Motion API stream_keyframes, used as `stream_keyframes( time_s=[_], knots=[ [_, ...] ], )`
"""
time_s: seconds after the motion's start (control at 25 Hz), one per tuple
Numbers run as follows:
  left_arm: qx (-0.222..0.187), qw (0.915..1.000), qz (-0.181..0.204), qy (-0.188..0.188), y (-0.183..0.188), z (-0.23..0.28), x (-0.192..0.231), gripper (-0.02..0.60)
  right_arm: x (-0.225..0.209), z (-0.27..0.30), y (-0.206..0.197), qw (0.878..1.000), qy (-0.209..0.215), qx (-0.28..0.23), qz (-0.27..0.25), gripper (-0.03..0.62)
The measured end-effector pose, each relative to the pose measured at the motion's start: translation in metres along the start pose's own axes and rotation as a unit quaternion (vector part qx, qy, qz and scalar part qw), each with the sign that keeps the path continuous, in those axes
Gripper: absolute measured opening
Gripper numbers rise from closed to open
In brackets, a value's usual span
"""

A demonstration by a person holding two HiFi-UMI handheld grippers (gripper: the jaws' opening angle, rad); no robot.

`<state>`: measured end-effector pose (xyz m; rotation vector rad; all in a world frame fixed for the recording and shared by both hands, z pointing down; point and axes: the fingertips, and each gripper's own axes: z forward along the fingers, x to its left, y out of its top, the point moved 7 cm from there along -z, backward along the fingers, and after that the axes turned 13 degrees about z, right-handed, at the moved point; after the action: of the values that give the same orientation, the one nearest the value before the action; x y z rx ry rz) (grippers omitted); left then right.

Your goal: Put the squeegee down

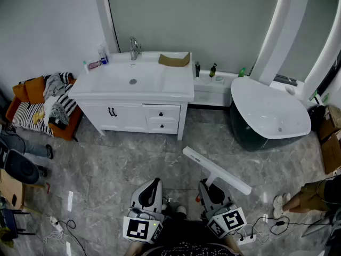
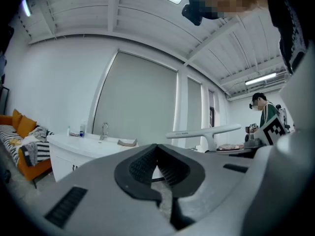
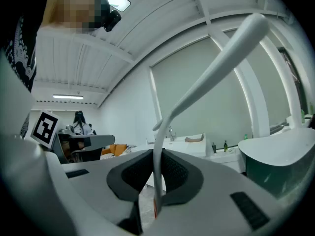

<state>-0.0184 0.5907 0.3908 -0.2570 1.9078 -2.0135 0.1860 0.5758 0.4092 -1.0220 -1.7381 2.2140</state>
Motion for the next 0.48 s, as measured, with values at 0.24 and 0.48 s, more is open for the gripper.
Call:
stream_keyframes(
  time_s=[0.24, 0.48],
  knots=[
    [0.002, 1.0000, 0.002, 0.000, -0.006, 0.015, -0.015, 0.005, -0.021, -0.003, 0.000, 1.000, 0.002, 0.010, -0.002, 0.054],
    [0.001, 1.0000, 0.001, -0.005, -0.009, 0.031, -0.030, 0.005, -0.041, -0.005, -0.001, 1.000, 0.017, 0.019, -0.002, 0.055]
  ],
)
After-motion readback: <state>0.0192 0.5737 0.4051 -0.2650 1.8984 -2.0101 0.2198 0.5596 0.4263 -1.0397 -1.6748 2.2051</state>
